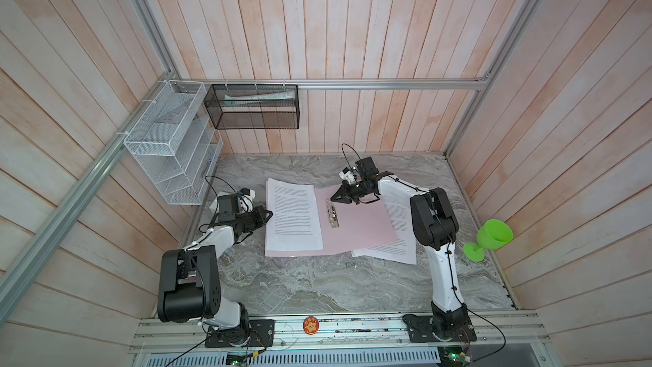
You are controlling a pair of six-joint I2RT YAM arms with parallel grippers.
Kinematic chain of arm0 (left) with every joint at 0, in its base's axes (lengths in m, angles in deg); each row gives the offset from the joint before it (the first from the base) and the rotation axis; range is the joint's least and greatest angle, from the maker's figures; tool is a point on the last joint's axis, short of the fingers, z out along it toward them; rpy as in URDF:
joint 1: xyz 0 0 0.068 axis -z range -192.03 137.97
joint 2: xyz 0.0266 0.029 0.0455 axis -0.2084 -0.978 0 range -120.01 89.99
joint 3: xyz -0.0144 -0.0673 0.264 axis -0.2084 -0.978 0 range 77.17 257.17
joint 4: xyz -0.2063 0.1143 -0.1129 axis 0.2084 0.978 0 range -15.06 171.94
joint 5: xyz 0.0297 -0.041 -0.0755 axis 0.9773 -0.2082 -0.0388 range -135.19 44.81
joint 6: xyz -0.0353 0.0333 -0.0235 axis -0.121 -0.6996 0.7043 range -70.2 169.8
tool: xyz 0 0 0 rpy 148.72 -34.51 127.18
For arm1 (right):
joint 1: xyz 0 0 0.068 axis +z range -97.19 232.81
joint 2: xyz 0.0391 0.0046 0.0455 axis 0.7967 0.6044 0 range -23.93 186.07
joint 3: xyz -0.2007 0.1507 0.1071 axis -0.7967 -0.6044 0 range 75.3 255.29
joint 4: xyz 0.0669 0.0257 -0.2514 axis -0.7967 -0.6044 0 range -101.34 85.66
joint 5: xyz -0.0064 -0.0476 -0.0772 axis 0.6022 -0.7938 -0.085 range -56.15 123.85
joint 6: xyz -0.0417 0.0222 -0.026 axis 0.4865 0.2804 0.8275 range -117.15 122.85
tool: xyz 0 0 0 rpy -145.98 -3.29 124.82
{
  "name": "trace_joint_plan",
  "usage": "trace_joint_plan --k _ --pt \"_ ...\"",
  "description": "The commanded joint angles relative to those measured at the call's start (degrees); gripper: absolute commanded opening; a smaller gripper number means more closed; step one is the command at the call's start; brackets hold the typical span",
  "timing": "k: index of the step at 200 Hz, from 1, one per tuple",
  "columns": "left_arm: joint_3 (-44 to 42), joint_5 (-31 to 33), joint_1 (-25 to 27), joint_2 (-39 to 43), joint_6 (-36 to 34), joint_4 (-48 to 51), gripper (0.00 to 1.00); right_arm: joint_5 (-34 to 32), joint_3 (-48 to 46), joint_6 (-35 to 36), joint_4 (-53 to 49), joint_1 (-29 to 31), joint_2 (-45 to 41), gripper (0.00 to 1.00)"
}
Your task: Put the files into the folder
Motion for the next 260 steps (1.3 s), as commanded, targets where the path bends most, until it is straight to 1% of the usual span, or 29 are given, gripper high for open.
trace_joint_plan --k 1,4,10,15,27,39,56,59,73,81,93,110,126,137,154,167,181,214,260 --pt "4.9 9.0 -0.5 0.0 -1.5 5.4 0.76 -3.5 -3.9 3.8 -5.5 -1.9 -5.2 0.09" --pt "5.4 10.1 -0.5 0.1 -1.5 6.1 0.84 -4.0 -5.2 3.8 -5.1 -2.3 -6.5 0.11" --pt "6.3 11.9 -0.5 0.5 -1.2 6.7 0.96 -5.3 -8.0 3.7 -4.0 -3.1 -9.1 0.15" --pt "7.0 13.0 -0.5 1.1 -1.0 7.0 1.0 -6.2 -10.5 3.7 -3.1 -3.9 -11.3 0.18" --pt "8.9 16.0 -0.5 2.4 0.0 8.2 1.0 -8.6 -16.2 3.8 -1.2 -6.4 -16.6 0.23" --pt "11.9 20.0 -0.2 4.1 1.1 11.0 1.0 -11.6 -22.0 3.8 0.8 -9.6 -22.0 0.25" --pt "15.2 23.4 1.3 8.0 2.2 12.5 1.0 -16.1 -30.2 3.2 4.8 -15.1 -29.2 0.28" --pt "15.6 23.7 1.8 8.8 2.4 12.2 1.0 -16.6 -31.8 3.0 5.7 -16.2 -30.4 0.3" --pt "16.9 23.8 5.6 11.7 3.1 9.8 1.0 -19.5 -38.7 2.7 11.7 -20.7 -35.3 0.37" --pt "17.3 23.9 8.4 12.6 3.8 7.8 1.0 -22.5 -42.0 2.2 15.1 -22.5 -37.0 0.39" --pt "17.5 23.8 12.8 12.5 5.6 4.9 1.0 -23.9 -45.9 4.1 18.9 -25.0 -38.8 0.41" --pt "17.9 21.1 18.4 9.2 7.4 1.1 1.0 -26.1 -51.6 4.0 24.9 -27.6 -42.0 0.42" --pt "19.0 19.9 22.8 4.2 7.7 0.4 1.0 -27.6 -57.1 -0.7 30.4 -30.7 -45.3 0.43" --pt "18.9 18.5 25.3 1.1 7.8 -1.2 1.0 -26.8 -59.2 -2.8 32.6 -33.3 -46.4 0.43" --pt "17.9 16.9 28.2 -2.8 8.7 -4.4 1.0 -24.9 -59.0 -3.1 30.1 -37.1 -45.9 0.42" --pt "17.9 15.4 29.8 -5.3 9.3 -6.0 1.0 -20.2 -58.2 -1.0 28.9 -39.2 -44.0 0.43" --pt "18.3 14.7 31.2 -7.5 9.2 -6.8 1.0 -16.7 -57.6 -0.8 28.7 -40.6 -41.5 0.43" --pt "19.3 11.8 33.4 -11.5 9.1 -7.4 0.99 -8.0 -59.1 -2.9 35.8 -41.2 -36.0 0.42" --pt "17.5 10.2 35.2 -13.6 10.1 -10.3 0.99 -1.8 -59.2 -2.9 43.0 -41.8 -27.3 0.4"
